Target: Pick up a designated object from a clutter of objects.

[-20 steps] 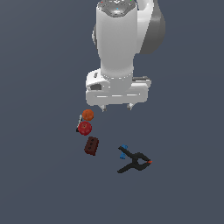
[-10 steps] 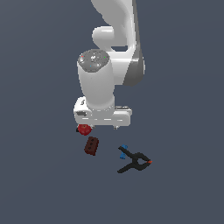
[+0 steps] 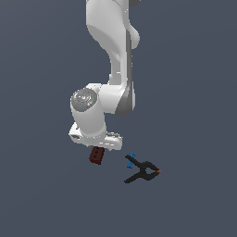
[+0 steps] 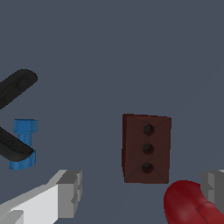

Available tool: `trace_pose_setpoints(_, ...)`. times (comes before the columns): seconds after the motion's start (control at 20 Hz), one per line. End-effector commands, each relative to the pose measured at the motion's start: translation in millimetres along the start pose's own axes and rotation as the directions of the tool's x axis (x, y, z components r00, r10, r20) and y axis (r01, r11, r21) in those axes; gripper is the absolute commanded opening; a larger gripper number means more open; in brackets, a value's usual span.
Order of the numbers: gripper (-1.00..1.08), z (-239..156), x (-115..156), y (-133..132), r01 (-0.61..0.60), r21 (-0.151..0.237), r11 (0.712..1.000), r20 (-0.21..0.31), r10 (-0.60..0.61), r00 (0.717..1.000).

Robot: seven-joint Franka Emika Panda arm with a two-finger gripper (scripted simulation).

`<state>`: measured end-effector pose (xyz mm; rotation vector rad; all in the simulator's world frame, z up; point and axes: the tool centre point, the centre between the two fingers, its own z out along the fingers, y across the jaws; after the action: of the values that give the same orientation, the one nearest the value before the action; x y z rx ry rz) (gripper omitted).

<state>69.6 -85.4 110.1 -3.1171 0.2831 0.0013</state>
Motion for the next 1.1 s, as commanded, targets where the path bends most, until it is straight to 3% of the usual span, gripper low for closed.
trace_pose_setpoints(0.0,1.0,14.1,2.5,8.7,-0.017,-0.005,1.0,-0.002,0.017,1.0)
trace_pose_setpoints(0.65,1.0,37.2,3.5,19.8,-0.038,-0.011,0.999,-0.001,0.038,0.999)
trace_pose_setpoints(1.05,1.0,73.3,2.8,20.7,-0.039,-0.011,0.999,-0.002,0.039,0.999)
